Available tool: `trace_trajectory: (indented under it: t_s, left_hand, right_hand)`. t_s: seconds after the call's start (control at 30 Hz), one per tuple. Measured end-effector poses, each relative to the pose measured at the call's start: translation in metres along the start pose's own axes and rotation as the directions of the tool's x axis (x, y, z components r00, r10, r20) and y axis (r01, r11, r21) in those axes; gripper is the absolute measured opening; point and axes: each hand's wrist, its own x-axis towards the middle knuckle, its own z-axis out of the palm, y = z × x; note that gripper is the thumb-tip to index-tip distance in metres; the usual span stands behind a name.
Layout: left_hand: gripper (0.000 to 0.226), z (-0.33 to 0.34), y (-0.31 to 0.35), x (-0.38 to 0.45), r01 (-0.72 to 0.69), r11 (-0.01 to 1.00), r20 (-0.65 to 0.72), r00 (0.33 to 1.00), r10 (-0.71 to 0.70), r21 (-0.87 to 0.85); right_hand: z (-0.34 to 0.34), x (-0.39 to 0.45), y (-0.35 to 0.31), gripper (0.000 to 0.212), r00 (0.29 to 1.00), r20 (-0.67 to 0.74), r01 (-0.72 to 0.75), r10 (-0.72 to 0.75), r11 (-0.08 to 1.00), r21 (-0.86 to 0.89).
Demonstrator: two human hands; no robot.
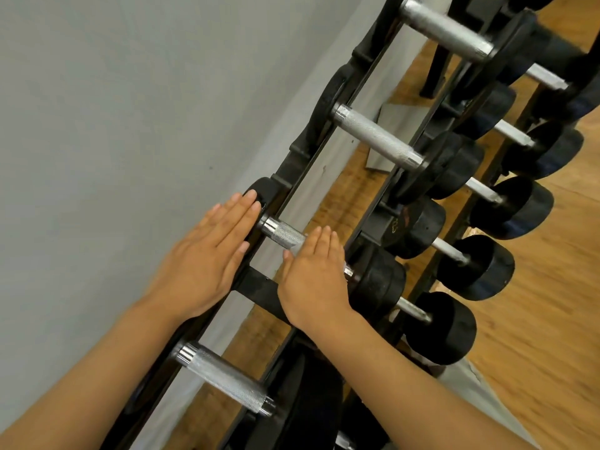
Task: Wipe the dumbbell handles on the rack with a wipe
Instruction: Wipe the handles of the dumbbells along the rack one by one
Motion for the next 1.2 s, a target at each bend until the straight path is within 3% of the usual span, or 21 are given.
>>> trace_trajectory:
  t_s: [0.2, 0.3, 0.37, 0.47, 0.57, 0.6, 0.73, 0.87, 1.0, 1.1, 1.2]
  left_hand:
    - [0.054, 0.001, 0.001, 0.000, 0.004, 1.000, 0.035, 0.999, -0.004, 0.014]
    - [0.054, 0.002, 0.001, 0.000, 0.000, 1.000, 0.042, 0.999, -0.001, 0.020]
    - [0.053, 0.002, 0.001, 0.000, 0.000, 1.000, 0.038, 0.999, -0.001, 0.025]
    - [0.053, 0.001, 0.001, 0.000, -0.003, 1.000, 0.029, 1.000, 0.002, 0.026]
    - [0.053, 0.001, 0.001, 0.001, -0.012, 1.000, 0.019, 1.000, 0.012, 0.013]
    - [0.053, 0.000, 0.001, 0.000, -0.014, 1.000, 0.021, 1.000, 0.014, 0.008]
    - [0.059, -0.001, -0.001, -0.001, -0.011, 1.000, 0.061, 0.998, 0.011, -0.005]
    - [0.060, -0.002, -0.001, -0.001, -0.010, 1.000, 0.061, 0.998, 0.011, -0.014]
    - [0.060, -0.002, -0.001, -0.001, -0.012, 1.000, 0.057, 0.998, 0.013, -0.018]
    - [0.060, -0.003, 0.000, 0.000, -0.011, 1.000, 0.055, 0.998, 0.012, -0.021]
    - [0.057, -0.004, 0.001, 0.000, -0.004, 1.000, 0.049, 0.999, 0.006, -0.023]
  right_hand:
    - [-0.007, -0.011, 0.016, 0.071, 0.978, 0.203, -0.043, 0.050, 0.998, -0.039]
    - [-0.012, -0.001, 0.009, 0.073, 0.969, 0.226, -0.110, 0.095, 0.992, 0.055]
    - [-0.018, 0.013, 0.012, 0.071, 0.978, 0.196, -0.096, 0.076, 0.991, 0.096]
    - [-0.017, 0.020, 0.026, 0.068, 0.991, 0.115, 0.067, -0.075, 0.996, 0.067]
    - [-0.003, 0.014, 0.014, 0.084, 0.961, -0.173, 0.245, -0.215, 0.953, 0.177]
    - [0.001, 0.014, 0.005, 0.083, 0.944, -0.208, 0.298, -0.256, 0.932, 0.205]
    - [0.006, 0.017, 0.003, 0.082, 0.914, -0.142, 0.402, -0.379, 0.894, 0.199]
    - [0.006, -0.002, 0.020, 0.086, 0.944, -0.058, 0.328, -0.323, 0.938, 0.109]
    - [-0.003, 0.002, 0.008, 0.059, 0.945, -0.055, 0.320, -0.322, 0.878, 0.355]
    - [-0.005, 0.016, 0.005, 0.058, 0.910, -0.148, 0.412, -0.387, 0.814, 0.410]
    - [-0.008, 0.019, 0.019, 0.058, 0.930, -0.170, 0.366, -0.325, 0.808, 0.461]
